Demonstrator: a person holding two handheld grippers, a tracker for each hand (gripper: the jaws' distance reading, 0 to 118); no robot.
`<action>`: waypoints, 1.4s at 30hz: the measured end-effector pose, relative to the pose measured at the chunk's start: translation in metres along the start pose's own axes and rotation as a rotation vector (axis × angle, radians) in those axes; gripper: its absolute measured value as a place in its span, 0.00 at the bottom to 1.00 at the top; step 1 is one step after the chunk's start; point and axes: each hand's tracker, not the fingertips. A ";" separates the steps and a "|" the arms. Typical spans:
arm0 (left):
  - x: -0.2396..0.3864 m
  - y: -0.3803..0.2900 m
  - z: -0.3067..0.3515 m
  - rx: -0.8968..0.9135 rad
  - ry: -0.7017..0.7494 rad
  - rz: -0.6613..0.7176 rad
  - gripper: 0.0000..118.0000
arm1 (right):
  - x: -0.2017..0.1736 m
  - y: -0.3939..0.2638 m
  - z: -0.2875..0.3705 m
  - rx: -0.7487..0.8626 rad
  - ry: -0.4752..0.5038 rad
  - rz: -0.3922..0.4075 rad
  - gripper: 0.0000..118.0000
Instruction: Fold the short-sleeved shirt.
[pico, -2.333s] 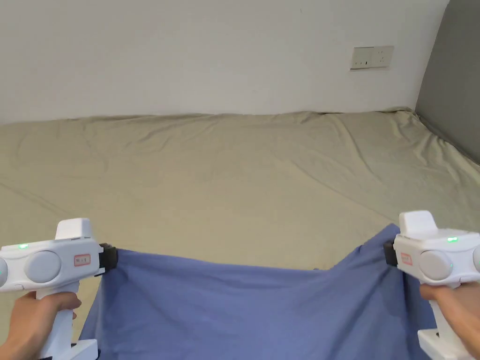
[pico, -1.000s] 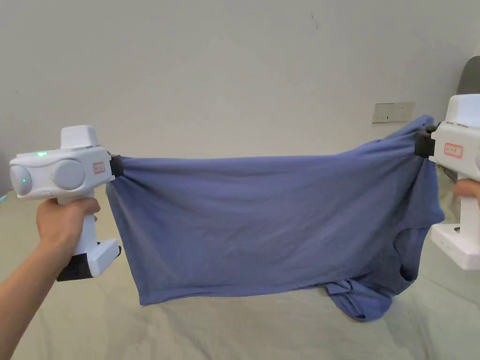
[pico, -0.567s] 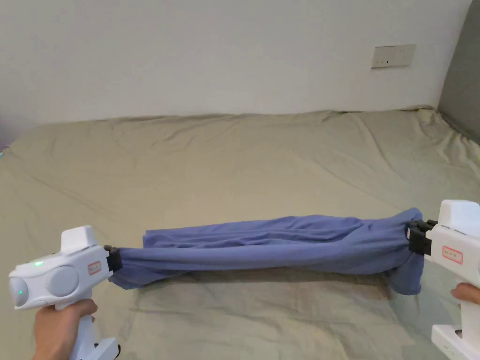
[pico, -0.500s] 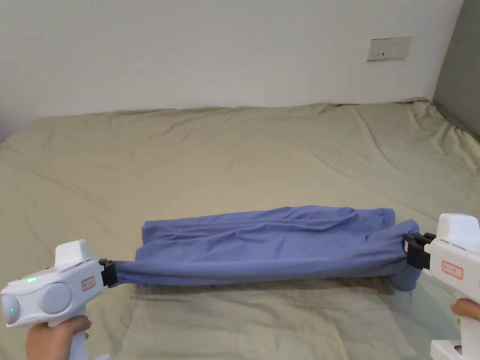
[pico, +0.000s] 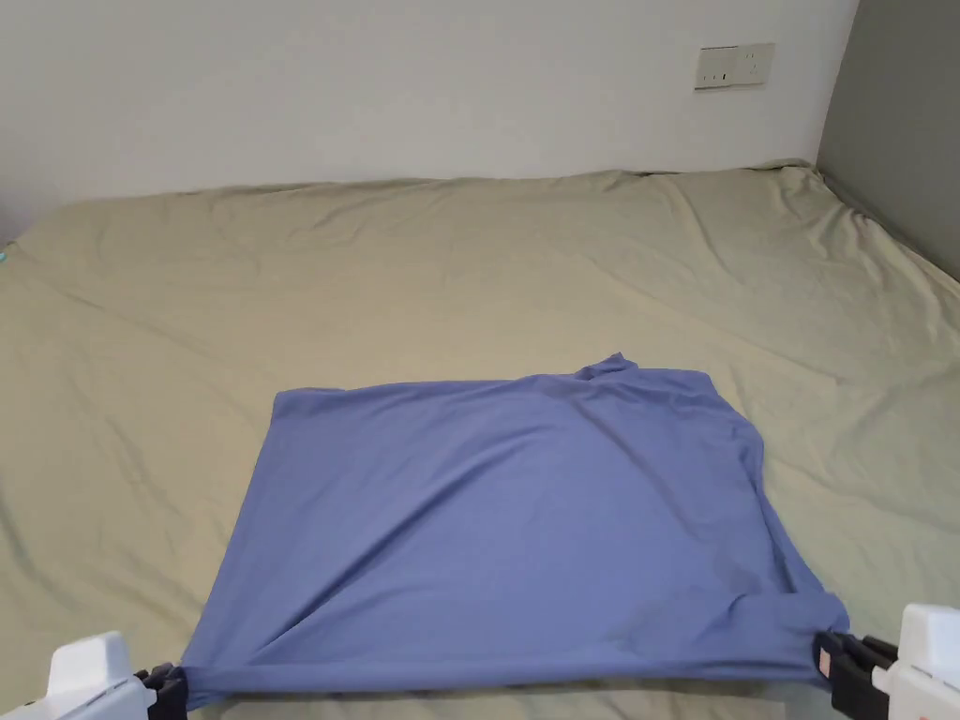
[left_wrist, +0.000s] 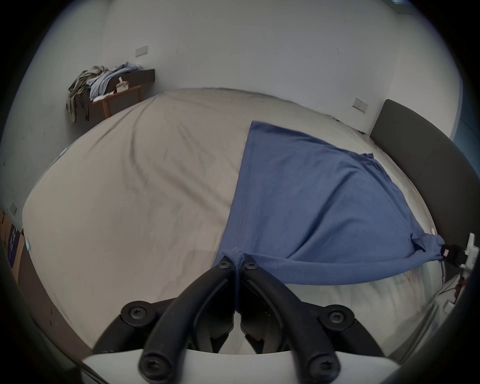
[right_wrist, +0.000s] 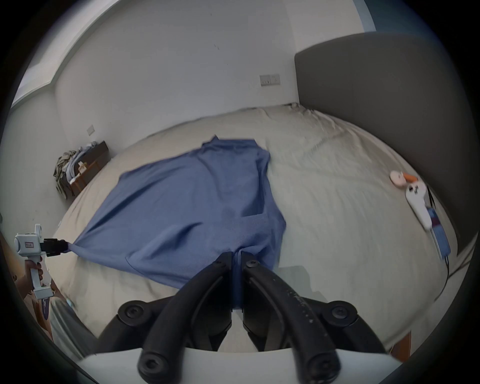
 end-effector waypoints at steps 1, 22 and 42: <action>-0.001 -0.010 0.000 -0.011 0.003 0.009 0.01 | 0.001 -0.011 -0.001 -0.024 -0.012 -0.007 0.07; 0.079 0.045 0.083 0.389 -0.024 -0.053 1.00 | -0.089 0.062 0.056 0.328 -0.175 0.127 0.97; 0.114 0.058 0.109 0.661 -0.020 -0.181 0.00 | -0.139 0.074 0.093 0.626 -0.221 0.223 0.01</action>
